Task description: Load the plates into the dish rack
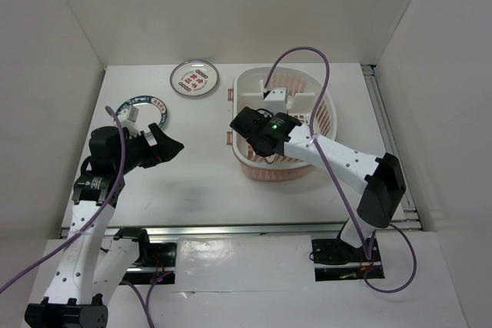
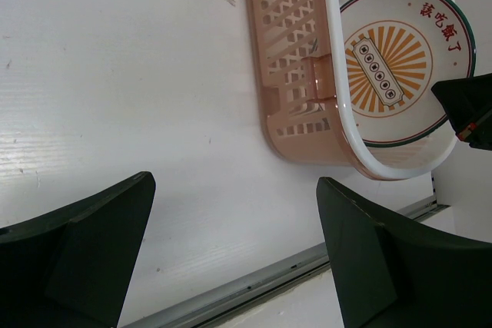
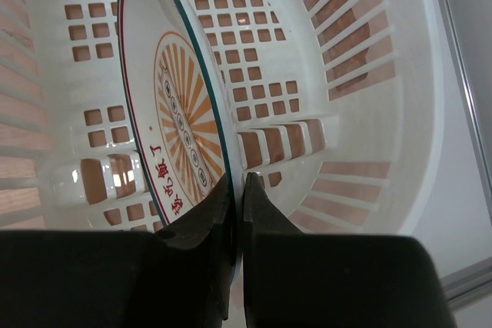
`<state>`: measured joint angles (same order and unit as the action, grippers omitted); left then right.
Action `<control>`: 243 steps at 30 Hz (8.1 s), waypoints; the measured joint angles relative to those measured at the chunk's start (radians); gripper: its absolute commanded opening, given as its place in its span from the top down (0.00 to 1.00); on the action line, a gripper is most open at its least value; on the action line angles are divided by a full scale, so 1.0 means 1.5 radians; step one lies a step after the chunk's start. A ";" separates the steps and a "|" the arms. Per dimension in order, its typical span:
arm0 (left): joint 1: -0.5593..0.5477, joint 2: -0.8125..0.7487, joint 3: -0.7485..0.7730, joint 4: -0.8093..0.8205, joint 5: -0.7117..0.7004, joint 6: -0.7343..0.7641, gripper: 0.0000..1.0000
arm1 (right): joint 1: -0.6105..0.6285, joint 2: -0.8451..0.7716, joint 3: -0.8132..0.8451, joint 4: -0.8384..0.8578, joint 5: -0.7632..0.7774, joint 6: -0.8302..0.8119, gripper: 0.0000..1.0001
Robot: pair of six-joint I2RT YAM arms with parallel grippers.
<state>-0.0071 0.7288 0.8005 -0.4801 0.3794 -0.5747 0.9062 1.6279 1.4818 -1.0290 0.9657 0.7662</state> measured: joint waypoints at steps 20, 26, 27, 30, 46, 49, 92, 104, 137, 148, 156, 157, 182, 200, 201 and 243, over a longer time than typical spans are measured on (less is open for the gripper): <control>0.012 0.005 0.000 0.000 0.013 0.000 0.00 | 0.010 0.008 -0.011 0.005 0.011 0.007 1.00; 0.012 0.005 0.000 0.000 0.017 0.000 0.00 | 0.010 0.008 -0.012 0.006 0.012 0.010 1.00; 0.012 0.005 0.000 0.000 0.018 0.001 0.00 | 0.010 0.009 -0.012 0.006 0.012 0.012 1.00; 0.012 0.005 0.000 0.000 0.020 0.002 0.00 | 0.010 0.012 -0.012 0.005 0.015 0.018 1.00; 0.030 0.011 0.000 0.001 0.047 0.003 0.00 | 0.029 0.033 -0.011 0.002 0.045 0.042 0.93; 0.030 0.011 0.000 0.001 0.048 0.003 0.00 | 0.035 0.038 -0.009 -0.004 0.050 0.050 0.93; 0.030 0.011 0.000 0.001 0.048 0.014 0.00 | 0.092 0.141 0.034 -0.152 0.040 0.237 0.53; 0.030 0.011 0.000 0.001 0.050 0.014 0.00 | 0.102 0.135 0.071 -0.160 0.038 0.228 0.34; 0.120 0.122 -0.186 0.172 -0.170 -0.269 0.00 | 0.260 -0.271 0.085 0.173 -0.134 -0.303 0.01; 0.128 0.255 -0.314 0.462 -0.259 -0.445 0.00 | 0.256 -0.290 0.034 0.263 -0.276 -0.375 0.01; 0.130 0.417 -0.270 0.594 -0.326 -0.497 0.00 | 0.256 -0.323 -0.008 0.279 -0.316 -0.387 0.01; 0.133 0.440 -0.255 0.604 -0.331 -0.500 0.00 | 0.256 -0.331 -0.017 0.280 -0.319 -0.388 0.01; 0.150 0.628 -0.087 0.595 -0.390 -0.549 0.34 | 0.258 -0.356 -0.060 0.315 -0.347 -0.393 0.01; 0.156 0.671 -0.033 0.538 -0.390 -0.570 0.57 | 0.258 -0.383 -0.077 0.338 -0.375 -0.392 0.01; 0.156 0.674 -0.026 0.529 -0.390 -0.575 0.59 | 0.258 -0.384 -0.077 0.339 -0.376 -0.392 0.01; 0.156 0.086 -0.059 0.293 -0.190 -0.275 1.00 | -0.013 -0.207 0.041 0.424 -0.542 -0.462 0.01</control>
<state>0.2276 0.8585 0.7120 -0.0399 0.0944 -0.9874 0.8864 1.3170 1.5433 -0.3931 0.1524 0.0734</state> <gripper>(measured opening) 0.207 0.991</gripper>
